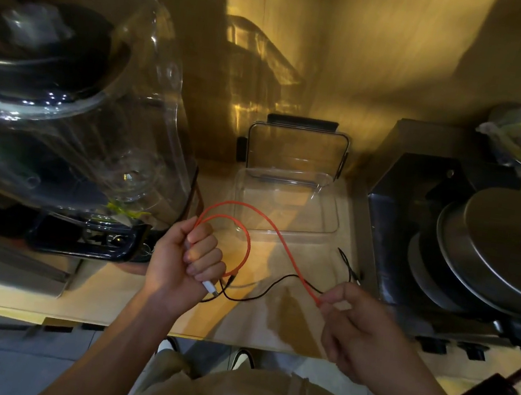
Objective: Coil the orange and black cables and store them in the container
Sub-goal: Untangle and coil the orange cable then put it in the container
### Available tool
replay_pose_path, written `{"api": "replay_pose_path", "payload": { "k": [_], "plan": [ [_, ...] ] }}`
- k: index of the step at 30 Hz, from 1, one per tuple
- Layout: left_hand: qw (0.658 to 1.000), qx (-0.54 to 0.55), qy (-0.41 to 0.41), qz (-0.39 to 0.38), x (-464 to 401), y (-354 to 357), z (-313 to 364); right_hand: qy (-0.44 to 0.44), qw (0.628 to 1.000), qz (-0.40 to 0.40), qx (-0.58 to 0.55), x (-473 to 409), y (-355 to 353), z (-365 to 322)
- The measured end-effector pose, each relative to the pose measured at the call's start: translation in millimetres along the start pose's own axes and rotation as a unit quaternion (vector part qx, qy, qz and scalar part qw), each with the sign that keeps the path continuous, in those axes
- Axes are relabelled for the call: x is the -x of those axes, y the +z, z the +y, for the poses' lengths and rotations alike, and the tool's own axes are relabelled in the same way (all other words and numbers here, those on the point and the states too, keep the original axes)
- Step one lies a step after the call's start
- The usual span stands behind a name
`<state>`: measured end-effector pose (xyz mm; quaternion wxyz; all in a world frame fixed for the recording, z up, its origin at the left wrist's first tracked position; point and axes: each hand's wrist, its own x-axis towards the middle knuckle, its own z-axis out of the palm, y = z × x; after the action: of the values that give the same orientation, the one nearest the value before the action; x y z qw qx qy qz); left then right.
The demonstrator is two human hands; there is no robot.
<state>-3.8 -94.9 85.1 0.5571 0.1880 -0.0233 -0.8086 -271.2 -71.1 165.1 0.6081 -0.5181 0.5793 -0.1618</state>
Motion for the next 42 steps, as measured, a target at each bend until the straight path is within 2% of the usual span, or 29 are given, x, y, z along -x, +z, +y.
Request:
{"api": "replay_pose_path", "payload": {
  "k": [2,4,7,10,16,21,27,33,38,42],
  "plan": [
    [1.000,-0.003,0.005,0.001,1.2,1.2,0.7,-0.016,0.999,-0.005,-0.027,-2.1,8.3,-3.0],
    [1.000,-0.012,0.017,0.011,2.6,4.7,1.0,-0.046,0.999,0.004,-0.003,-6.1,13.1,-3.7],
    [0.999,-0.023,0.038,0.022,5.2,11.2,3.4,-0.121,0.981,0.060,0.140,-13.1,13.5,-0.2],
    [0.997,-0.035,0.062,0.035,5.8,17.2,6.3,-0.154,0.952,0.085,0.250,-18.8,11.3,4.2],
    [0.990,-0.062,0.116,0.045,3.2,21.8,9.4,-0.196,0.925,0.051,0.320,-22.4,6.7,3.3],
    [0.970,-0.169,0.155,0.076,-4.3,24.5,5.9,-0.219,0.914,-0.004,0.342,-22.5,8.5,-2.0],
    [0.917,-0.350,0.151,0.118,-5.8,35.8,-4.3,-0.232,0.906,-0.043,0.350,-21.4,11.4,-7.9],
    [0.820,-0.546,0.123,0.119,-3.1,38.3,-11.1,-0.249,0.900,-0.056,0.352,-23.4,10.4,-12.3],
    [0.753,-0.644,0.080,0.107,-4.4,33.8,-18.8,-0.265,0.904,-0.025,0.334,-25.1,12.8,-12.0],
    [0.725,-0.684,0.034,0.073,-2.6,30.7,-25.0,-0.279,0.905,0.006,0.321,-27.7,10.0,-12.8]
  ]
}}
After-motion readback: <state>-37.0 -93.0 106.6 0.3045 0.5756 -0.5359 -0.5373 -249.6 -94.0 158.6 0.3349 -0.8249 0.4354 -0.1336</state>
